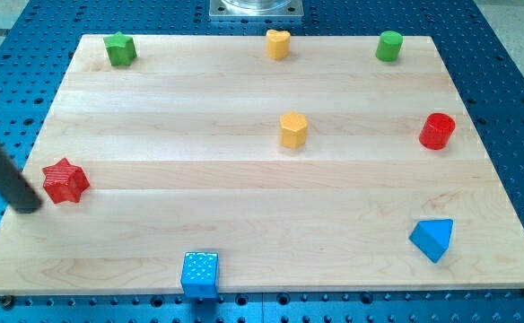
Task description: Slide the red star diagonally bottom right to the yellow hexagon
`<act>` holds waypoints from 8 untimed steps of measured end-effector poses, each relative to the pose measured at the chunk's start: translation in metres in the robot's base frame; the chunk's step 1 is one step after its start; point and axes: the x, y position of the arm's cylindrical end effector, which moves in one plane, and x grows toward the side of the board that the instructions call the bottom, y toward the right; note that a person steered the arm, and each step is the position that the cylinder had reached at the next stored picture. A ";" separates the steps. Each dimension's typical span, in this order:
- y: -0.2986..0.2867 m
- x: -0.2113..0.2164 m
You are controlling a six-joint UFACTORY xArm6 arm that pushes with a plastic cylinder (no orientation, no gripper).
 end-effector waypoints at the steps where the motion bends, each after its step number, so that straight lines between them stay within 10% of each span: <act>1: 0.043 -0.026; 5: 0.112 -0.073; 8: 0.156 -0.023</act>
